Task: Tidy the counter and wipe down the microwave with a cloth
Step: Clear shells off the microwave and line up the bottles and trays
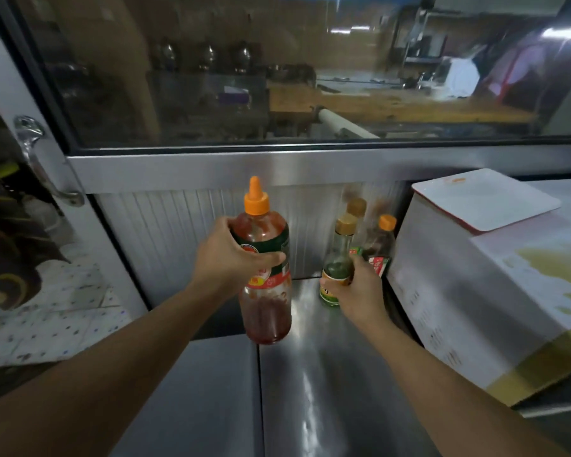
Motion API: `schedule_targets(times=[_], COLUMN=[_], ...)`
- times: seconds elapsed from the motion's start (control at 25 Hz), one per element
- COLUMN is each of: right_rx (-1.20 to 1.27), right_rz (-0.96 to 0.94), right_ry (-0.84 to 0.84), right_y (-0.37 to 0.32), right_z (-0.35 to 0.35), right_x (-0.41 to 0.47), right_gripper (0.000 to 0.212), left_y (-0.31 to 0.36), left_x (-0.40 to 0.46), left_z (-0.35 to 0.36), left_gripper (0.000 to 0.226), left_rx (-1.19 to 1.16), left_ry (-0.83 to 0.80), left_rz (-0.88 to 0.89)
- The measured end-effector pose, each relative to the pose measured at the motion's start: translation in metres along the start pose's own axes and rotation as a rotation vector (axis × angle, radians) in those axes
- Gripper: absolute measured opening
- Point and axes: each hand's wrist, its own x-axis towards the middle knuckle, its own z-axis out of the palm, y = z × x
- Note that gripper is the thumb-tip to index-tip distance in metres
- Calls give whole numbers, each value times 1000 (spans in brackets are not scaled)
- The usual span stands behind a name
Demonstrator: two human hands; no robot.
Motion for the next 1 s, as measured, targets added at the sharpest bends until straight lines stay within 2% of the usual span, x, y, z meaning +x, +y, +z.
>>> schedule_targets(times=[0.2,0.32,0.6,0.84,1.0], right_rx=[2,-51,-30,5,-23], right_rz=[62,100,127,94,192], right_ry=[99,129,241,341,398], right_y=[26,43,64,66,70], right_z=[44,68,106,119,125], right_x=[27,38,54,53,40], right_gripper=[37,41,34,44,48], left_y=[-23,-36,-55,-59,-60], left_x=[41,59,79,88,92], left_z=[6,9,16,16,17], left_gripper=[81,78,76,75,78], left_rx=[-5,-5,-60,-86,-41], left_ry=[-43,-39,-96,-122,-115], left_rz=[53,89,124,145,149])
